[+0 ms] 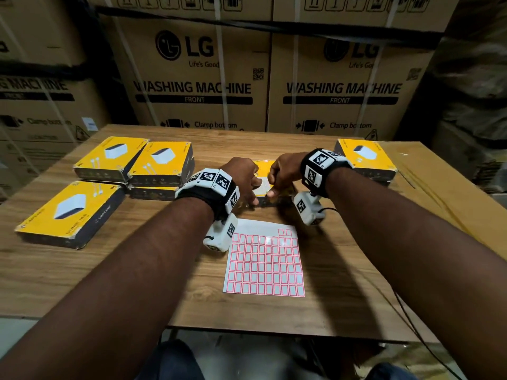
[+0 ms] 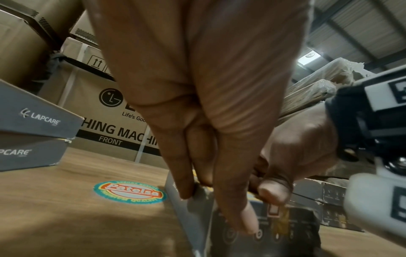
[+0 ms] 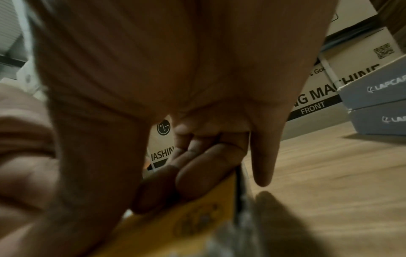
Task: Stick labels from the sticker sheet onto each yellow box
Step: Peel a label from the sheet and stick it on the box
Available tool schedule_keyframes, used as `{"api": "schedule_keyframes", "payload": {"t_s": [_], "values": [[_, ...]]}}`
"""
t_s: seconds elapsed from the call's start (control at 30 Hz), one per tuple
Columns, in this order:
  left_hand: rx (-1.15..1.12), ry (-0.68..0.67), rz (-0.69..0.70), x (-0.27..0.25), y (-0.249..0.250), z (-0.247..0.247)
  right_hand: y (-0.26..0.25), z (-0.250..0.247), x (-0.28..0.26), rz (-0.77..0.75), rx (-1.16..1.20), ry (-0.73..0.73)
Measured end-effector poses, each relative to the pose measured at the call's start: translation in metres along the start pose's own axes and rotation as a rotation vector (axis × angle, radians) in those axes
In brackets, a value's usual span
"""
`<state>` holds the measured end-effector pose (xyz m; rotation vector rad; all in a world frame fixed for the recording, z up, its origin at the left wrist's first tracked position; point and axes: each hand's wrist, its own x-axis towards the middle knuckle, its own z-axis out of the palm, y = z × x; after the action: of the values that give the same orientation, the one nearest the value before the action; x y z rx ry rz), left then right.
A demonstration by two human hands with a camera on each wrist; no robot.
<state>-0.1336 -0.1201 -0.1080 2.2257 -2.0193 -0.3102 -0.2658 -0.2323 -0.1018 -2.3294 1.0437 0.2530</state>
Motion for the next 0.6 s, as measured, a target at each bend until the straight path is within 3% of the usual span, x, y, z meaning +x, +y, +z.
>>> {"api": "schedule_keyframes", "payload": {"t_s": [0.33,0.6], "values": [[-0.021,-0.013,-0.008,0.001,-0.001,-0.001,0.000,0.004,-0.004,-0.016,-0.003,-0.018],[0.067,0.027,-0.015,-0.004,0.003,0.002,-0.002,0.014,-0.013,-0.025,0.054,0.082]]}}
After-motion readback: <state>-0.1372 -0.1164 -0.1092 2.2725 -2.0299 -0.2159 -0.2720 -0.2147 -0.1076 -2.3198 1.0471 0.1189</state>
